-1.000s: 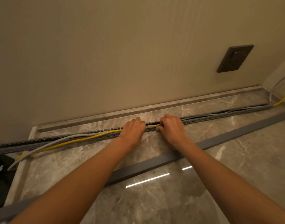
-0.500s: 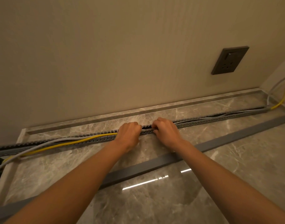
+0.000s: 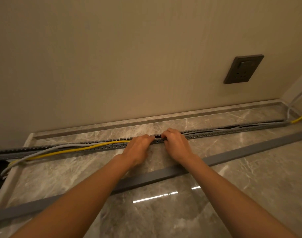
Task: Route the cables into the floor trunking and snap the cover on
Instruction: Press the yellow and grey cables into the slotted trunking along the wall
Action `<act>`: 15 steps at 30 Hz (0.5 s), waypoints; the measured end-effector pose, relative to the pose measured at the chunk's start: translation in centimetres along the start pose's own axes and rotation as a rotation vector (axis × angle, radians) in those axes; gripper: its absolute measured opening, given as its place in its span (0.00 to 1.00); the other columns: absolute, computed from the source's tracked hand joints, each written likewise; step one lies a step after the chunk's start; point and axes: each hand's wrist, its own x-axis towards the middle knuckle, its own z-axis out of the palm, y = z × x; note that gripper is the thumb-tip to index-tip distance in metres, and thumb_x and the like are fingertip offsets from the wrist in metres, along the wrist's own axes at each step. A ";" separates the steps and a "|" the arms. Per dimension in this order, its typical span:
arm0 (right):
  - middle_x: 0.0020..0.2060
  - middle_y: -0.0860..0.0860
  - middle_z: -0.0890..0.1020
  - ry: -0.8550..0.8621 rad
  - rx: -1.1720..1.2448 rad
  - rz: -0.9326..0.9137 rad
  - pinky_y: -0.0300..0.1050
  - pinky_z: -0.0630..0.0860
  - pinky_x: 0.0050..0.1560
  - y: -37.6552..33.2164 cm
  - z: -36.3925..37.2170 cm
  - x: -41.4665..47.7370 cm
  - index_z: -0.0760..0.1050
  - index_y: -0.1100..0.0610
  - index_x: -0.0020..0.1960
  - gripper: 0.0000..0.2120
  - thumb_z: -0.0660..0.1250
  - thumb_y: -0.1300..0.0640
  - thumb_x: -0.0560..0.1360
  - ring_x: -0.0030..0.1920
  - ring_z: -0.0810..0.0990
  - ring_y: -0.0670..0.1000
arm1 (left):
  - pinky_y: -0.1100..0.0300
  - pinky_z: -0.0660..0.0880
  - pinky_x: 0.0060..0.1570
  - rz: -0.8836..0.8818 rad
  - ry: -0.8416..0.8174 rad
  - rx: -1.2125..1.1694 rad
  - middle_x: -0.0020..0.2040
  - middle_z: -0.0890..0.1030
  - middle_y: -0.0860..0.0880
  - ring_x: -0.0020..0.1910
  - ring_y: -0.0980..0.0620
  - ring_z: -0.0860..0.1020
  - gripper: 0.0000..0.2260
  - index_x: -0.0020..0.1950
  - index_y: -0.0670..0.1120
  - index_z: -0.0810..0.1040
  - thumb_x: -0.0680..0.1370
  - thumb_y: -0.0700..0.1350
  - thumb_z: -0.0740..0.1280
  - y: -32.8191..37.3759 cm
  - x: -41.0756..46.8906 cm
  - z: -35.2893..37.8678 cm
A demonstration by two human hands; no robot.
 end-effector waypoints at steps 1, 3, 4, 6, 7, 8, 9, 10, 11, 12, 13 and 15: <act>0.54 0.59 0.79 0.002 0.002 0.004 0.52 0.74 0.55 -0.3 -0.1 0.0 0.77 0.63 0.55 0.11 0.60 0.68 0.75 0.55 0.76 0.59 | 0.51 0.73 0.60 -0.005 -0.015 -0.050 0.63 0.77 0.41 0.60 0.42 0.75 0.20 0.68 0.42 0.70 0.76 0.32 0.59 -0.2 -0.1 -0.1; 0.53 0.59 0.80 0.007 0.005 -0.001 0.52 0.73 0.54 -1.3 -0.4 0.2 0.77 0.63 0.54 0.11 0.59 0.68 0.75 0.55 0.76 0.59 | 0.51 0.73 0.60 -0.007 -0.051 -0.128 0.62 0.77 0.41 0.60 0.43 0.75 0.20 0.66 0.42 0.72 0.75 0.31 0.60 -0.4 -0.2 -0.4; 0.54 0.59 0.80 0.014 0.012 -0.008 0.52 0.73 0.54 -1.7 -0.4 0.2 0.76 0.63 0.54 0.11 0.59 0.68 0.75 0.55 0.76 0.59 | 0.51 0.73 0.59 -0.010 -0.059 -0.164 0.62 0.77 0.41 0.60 0.43 0.75 0.20 0.66 0.42 0.72 0.75 0.31 0.60 -0.5 -0.3 -0.6; 0.55 0.58 0.80 0.025 0.026 -0.013 0.51 0.72 0.54 -2.4 -0.5 0.3 0.76 0.62 0.55 0.12 0.59 0.67 0.76 0.56 0.76 0.58 | 0.52 0.73 0.59 -0.030 -0.019 -0.205 0.61 0.78 0.41 0.59 0.44 0.75 0.18 0.65 0.42 0.73 0.76 0.32 0.61 -0.9 -0.7 -0.9; 0.55 0.57 0.80 0.032 0.032 -0.009 0.51 0.72 0.55 -2.6 -0.5 0.4 0.76 0.61 0.56 0.12 0.59 0.67 0.76 0.56 0.76 0.58 | 0.51 0.73 0.59 -0.050 0.023 -0.199 0.60 0.78 0.41 0.59 0.44 0.76 0.17 0.64 0.42 0.74 0.77 0.33 0.61 -1.3 -1.0 -1.1; 0.56 0.57 0.80 0.038 0.038 -0.001 0.51 0.73 0.56 -2.9 -0.4 0.5 0.76 0.61 0.56 0.12 0.59 0.67 0.76 0.57 0.76 0.58 | 0.51 0.73 0.59 -0.083 0.066 -0.176 0.59 0.78 0.41 0.58 0.43 0.76 0.15 0.63 0.42 0.74 0.77 0.34 0.61 -1.9 -1.5 -1.3; 0.57 0.57 0.80 0.040 0.048 0.011 0.51 0.73 0.56 -3.0 -0.4 0.6 0.76 0.61 0.57 0.12 0.59 0.67 0.76 0.57 0.76 0.57 | 0.50 0.73 0.58 -0.116 0.102 -0.140 0.58 0.78 0.41 0.57 0.43 0.76 0.13 0.61 0.42 0.75 0.77 0.35 0.60 -2.5 -1.9 -1.5; 0.57 0.57 0.80 0.036 0.061 0.022 0.51 0.73 0.57 -3.4 -0.3 0.7 0.76 0.61 0.57 0.13 0.59 0.67 0.76 0.58 0.76 0.57 | 0.50 0.73 0.57 -0.146 0.130 -0.103 0.57 0.78 0.41 0.57 0.42 0.76 0.11 0.59 0.41 0.76 0.78 0.36 0.60 -3.3 -2.4 -1.6; 0.58 0.57 0.79 0.027 0.076 0.026 0.51 0.73 0.58 -3.9 -0.1 0.8 0.76 0.61 0.58 0.13 0.59 0.68 0.76 0.59 0.76 0.57 | 0.50 0.74 0.56 -0.171 0.154 -0.072 0.57 0.78 0.41 0.56 0.42 0.76 0.10 0.57 0.41 0.76 0.78 0.37 0.60 -4.1 -3.0 -1.8; 0.59 0.58 0.79 0.020 0.091 0.025 0.51 0.73 0.59 -4.5 0.0 1.0 0.76 0.61 0.59 0.14 0.59 0.68 0.77 0.60 0.75 0.58 | 0.49 0.74 0.54 -0.194 0.173 -0.048 0.56 0.78 0.41 0.55 0.41 0.76 0.09 0.56 0.40 0.75 0.78 0.37 0.60 -5.1 -3.6 -2.0; 0.59 0.58 0.79 0.011 0.102 0.020 0.51 0.73 0.60 -5.2 0.2 1.1 0.76 0.61 0.59 0.14 0.59 0.68 0.77 0.61 0.75 0.58 | 0.49 0.74 0.53 -0.220 0.181 -0.028 0.56 0.78 0.41 0.54 0.41 0.76 0.08 0.55 0.40 0.75 0.78 0.38 0.61 -6.0 -4.4 -2.2; 0.59 0.57 0.79 -0.014 0.122 -0.001 0.50 0.73 0.59 -7.0 0.7 1.2 0.76 0.60 0.59 0.14 0.59 0.67 0.77 0.60 0.75 0.57 | 0.49 0.73 0.52 -0.268 0.175 0.029 0.56 0.78 0.41 0.53 0.42 0.76 0.07 0.55 0.40 0.75 0.78 0.39 0.62 -8.0 -5.9 -2.6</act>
